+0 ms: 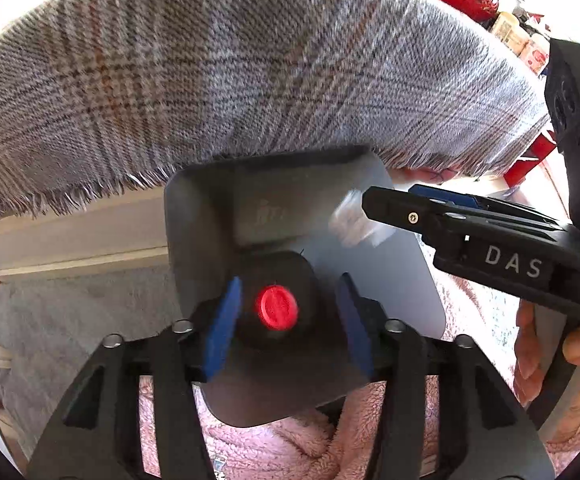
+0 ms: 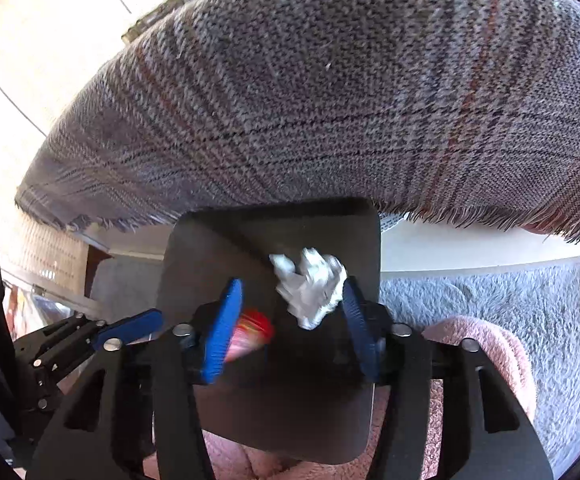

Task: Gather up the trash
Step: 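Lower both tools below the table edge and release tube and foil into the bin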

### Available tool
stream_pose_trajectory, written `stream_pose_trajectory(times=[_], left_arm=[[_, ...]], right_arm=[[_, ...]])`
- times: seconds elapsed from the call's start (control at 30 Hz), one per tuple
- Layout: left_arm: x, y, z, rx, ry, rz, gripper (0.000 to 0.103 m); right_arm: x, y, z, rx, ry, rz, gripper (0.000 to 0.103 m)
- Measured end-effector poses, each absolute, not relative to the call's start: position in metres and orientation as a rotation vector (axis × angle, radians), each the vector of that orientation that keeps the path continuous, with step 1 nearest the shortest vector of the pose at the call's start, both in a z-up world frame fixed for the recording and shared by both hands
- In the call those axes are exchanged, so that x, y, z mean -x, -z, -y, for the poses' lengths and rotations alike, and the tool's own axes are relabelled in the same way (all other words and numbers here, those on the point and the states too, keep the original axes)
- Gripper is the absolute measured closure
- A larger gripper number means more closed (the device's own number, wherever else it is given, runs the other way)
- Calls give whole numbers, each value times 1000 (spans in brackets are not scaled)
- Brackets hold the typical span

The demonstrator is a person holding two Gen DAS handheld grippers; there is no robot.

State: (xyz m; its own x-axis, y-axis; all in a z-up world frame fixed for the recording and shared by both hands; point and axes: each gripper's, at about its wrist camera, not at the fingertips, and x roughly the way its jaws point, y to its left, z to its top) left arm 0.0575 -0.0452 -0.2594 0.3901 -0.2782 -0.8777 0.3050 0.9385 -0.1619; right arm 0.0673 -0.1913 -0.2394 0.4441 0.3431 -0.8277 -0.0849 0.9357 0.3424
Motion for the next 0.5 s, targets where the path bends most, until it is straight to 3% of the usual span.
stream_pose_trajectory(times=[0.03, 0.2, 0.27, 0.37, 0.5], left_arm=[[-57, 256, 43, -24, 370, -1104, 49], [-52, 237, 34, -24, 357, -1054, 32], [-49, 229, 30, -24, 354, -1033, 21], [-43, 214, 28, -25, 347, -994, 10], [-33, 192, 28, -32, 326, -929, 8]], right_arm=[[-67, 237, 193, -267, -265, -1078, 46], [-61, 217, 201, -243, -207, -1017, 10], [-56, 206, 204, -216, -178, -984, 3], [-53, 195, 209, -200, -163, -960, 3], [-47, 175, 222, -222, -142, -908, 3]])
